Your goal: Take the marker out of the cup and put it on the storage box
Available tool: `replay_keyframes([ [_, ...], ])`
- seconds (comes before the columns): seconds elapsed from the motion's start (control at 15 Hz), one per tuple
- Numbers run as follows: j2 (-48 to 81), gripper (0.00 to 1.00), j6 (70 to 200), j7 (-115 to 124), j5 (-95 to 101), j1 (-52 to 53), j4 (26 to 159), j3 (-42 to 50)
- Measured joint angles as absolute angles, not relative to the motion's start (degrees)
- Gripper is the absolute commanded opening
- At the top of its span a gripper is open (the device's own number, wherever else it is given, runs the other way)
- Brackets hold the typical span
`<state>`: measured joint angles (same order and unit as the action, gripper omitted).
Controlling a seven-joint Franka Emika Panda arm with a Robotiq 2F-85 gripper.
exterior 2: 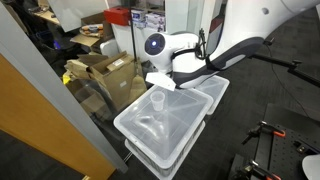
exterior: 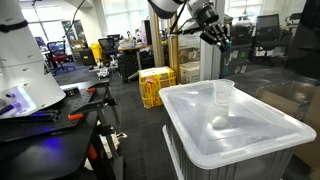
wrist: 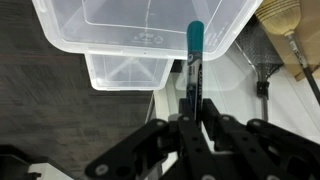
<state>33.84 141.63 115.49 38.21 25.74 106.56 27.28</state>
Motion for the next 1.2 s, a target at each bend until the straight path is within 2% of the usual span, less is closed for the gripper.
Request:
replay_keyframes([
  [0.67, 23.17, 0.04, 156.0, 134.29, 54.1, 11.47, 121.12, 22.32],
  [1.2, 22.26, 0.04, 165.8, 134.36, 54.23, 9.24, 124.52, 23.65],
])
